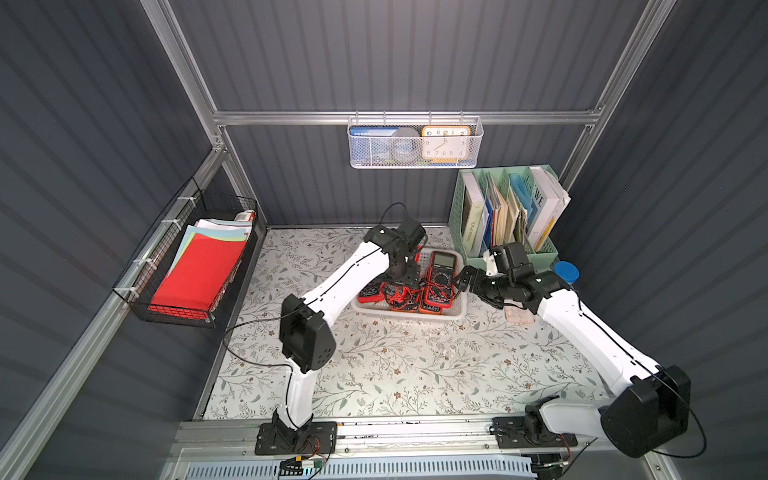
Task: Put the multimeter into the basket
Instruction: Place the multimeter in the basket.
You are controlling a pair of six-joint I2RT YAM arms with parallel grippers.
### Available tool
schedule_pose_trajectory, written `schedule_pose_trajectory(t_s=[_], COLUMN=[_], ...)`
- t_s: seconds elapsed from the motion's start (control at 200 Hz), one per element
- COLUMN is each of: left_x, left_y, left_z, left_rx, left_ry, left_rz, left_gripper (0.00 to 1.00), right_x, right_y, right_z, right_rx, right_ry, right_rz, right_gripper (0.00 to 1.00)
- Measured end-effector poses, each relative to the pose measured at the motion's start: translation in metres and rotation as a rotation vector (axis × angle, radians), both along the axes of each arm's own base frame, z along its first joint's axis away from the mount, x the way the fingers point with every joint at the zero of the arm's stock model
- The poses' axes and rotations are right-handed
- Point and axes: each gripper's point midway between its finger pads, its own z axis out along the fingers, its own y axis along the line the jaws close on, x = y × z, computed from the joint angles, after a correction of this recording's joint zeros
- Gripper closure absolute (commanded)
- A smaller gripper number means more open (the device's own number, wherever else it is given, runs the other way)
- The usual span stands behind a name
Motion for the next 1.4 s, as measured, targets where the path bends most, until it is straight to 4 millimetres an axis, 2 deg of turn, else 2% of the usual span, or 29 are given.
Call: schedule_pose_trajectory(t_s=[0.18,0.415,0.53,0.56,0.615,0.66,0.715,0.765,0.78,1.026,1.211,1.396], left_x=[0.015,0.030,0.039,0.039,0.038,0.038,0.037,0.037,0.038,0.045,0.052,0.048], left_y=[-0.008,-0.016,-0.023,-0.023,-0.022,-0.022,-0.022,-0.022,-0.022,-0.028,-0.033,-0.029], left_z=[-0.030,-0.032,-0.037,-0.039,-0.041,-0.042,-0.043,-0.045,-0.045,-0.036,-0.011,0.020], left_rx=[0.027,0.003,-0.006,-0.004,0.000,0.001,0.001,0.003,0.002,-0.031,-0.069,-0.101], left_ry=[0.026,0.011,0.005,0.008,0.015,0.016,0.018,0.019,0.018,-0.018,-0.071,-0.116], left_rz=[0.054,0.091,0.095,0.097,0.100,0.103,0.106,0.106,0.107,0.106,0.090,0.088], left_gripper=[0.68,0.68,0.63,0.60,0.45,0.38,0.23,0.03,0.01,0.01,0.01,0.01], right_x=[-0.003,-0.009,-0.009,-0.008,-0.009,-0.009,-0.009,-0.009,-0.009,-0.009,-0.009,-0.009], right_y=[-0.014,-0.016,-0.018,-0.018,-0.019,-0.020,-0.020,-0.020,-0.020,-0.019,-0.018,-0.018], right_z=[-0.014,-0.022,-0.021,-0.021,-0.019,-0.018,-0.017,-0.017,-0.017,-0.017,-0.017,-0.016], right_rx=[-0.002,-0.005,-0.005,-0.005,-0.004,-0.002,-0.002,-0.002,-0.001,0.005,0.007,0.010], right_ry=[0.029,0.045,0.044,0.042,0.039,0.034,0.031,0.031,0.031,0.033,0.034,0.033], right_rz=[-0.042,-0.046,-0.051,-0.051,-0.054,-0.055,-0.056,-0.056,-0.056,-0.051,-0.048,-0.046], right_gripper=[0.01,0.01,0.01,0.01,0.01,0.01,0.01,0.01,0.01,0.01,0.01,0.01])
